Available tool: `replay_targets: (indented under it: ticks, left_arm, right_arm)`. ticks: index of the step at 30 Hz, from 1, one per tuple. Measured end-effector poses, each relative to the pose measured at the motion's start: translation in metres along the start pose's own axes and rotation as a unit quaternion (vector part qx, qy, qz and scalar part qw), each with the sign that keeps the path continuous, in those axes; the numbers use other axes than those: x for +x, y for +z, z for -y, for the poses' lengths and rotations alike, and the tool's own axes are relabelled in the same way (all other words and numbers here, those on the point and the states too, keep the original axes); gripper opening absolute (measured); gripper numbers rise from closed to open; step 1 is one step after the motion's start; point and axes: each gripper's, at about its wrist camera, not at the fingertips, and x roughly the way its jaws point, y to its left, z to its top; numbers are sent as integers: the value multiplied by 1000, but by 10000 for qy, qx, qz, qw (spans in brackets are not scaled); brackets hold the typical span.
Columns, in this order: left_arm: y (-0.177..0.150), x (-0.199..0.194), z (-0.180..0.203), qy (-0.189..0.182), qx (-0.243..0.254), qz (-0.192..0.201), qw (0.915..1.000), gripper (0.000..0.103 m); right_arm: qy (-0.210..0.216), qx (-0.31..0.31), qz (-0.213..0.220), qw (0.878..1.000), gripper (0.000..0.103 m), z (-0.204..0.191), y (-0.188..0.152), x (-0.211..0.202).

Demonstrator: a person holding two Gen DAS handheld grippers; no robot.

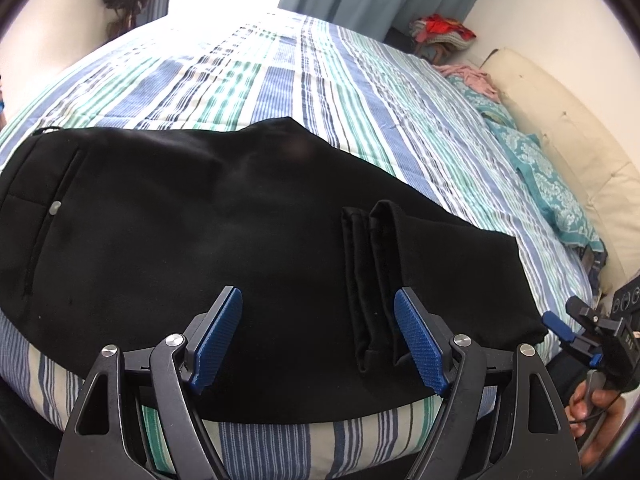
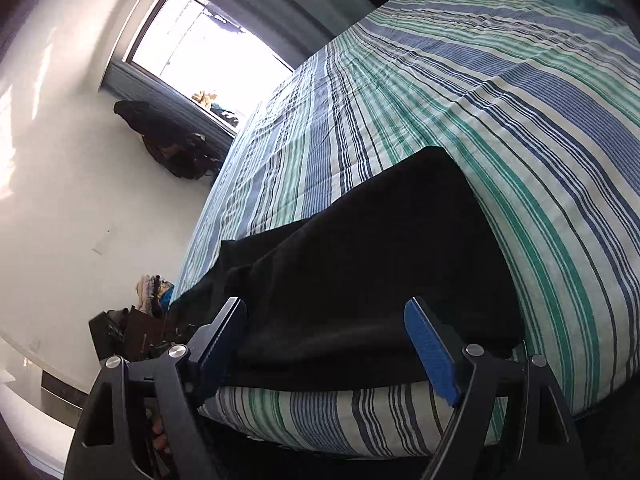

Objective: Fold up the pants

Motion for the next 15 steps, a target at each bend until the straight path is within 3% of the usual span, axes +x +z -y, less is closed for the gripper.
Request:
replay_targets:
  ticks: [2, 5, 15]
  left_arm:
    - [1, 0, -3, 34, -37, 10, 10000, 81]
    - [3, 3, -10, 42, -222, -69, 9997, 81]
    - [1, 4, -10, 409, -38, -62, 9991, 81]
  right_arm:
    - [-152, -594, 95, 9981, 81, -16, -4, -4]
    - [-560, -1539, 393, 9857, 82, -41, -4, -4]
    - [-1506, -1986, 525, 9670, 83, -34, -7, 5]
